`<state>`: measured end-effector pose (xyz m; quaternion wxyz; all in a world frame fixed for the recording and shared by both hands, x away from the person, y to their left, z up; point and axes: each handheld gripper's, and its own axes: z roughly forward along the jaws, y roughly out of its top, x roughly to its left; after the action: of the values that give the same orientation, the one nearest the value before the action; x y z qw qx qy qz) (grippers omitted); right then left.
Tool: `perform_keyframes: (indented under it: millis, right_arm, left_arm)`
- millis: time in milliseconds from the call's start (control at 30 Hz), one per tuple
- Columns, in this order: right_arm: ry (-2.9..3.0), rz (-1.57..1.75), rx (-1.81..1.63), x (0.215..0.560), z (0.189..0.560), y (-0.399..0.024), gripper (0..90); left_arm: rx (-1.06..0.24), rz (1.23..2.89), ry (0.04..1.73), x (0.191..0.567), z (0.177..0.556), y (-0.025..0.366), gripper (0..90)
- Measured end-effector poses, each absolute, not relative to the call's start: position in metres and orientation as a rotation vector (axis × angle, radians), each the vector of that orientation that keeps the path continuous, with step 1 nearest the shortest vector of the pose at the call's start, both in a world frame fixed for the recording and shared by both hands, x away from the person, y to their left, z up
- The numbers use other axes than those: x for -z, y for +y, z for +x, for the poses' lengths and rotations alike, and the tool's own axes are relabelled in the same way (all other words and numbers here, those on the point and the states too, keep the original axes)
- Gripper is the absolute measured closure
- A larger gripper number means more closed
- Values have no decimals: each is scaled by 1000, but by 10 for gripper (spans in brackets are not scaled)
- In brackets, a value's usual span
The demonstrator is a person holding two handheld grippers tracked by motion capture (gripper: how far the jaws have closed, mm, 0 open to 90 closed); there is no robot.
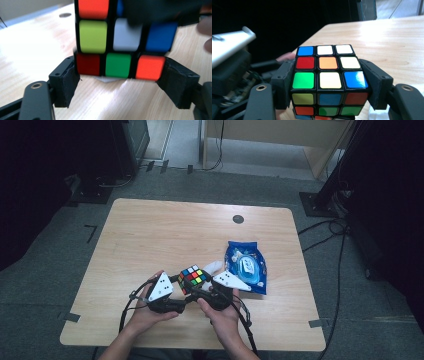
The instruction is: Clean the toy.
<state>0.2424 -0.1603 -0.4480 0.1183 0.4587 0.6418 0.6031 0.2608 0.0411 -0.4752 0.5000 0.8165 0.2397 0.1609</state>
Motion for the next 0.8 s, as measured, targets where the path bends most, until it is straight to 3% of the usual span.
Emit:
perform_keyframes:
  millis: [200, 300, 800]
  right_arm:
    - [1861, 1333, -1816, 448, 242, -161, 349]
    - [1849, 1333, -1845, 448, 242, -162, 349]
    - [1850, 1328, -1800, 451, 240, -156, 349]
  left_arm:
    - [-373, 1931, 597, 472, 259, 40, 243]
    - [-351, 1893, 620, 471, 260, 44, 322]
    - [-400, 1883, 617, 471, 257, 43, 326]
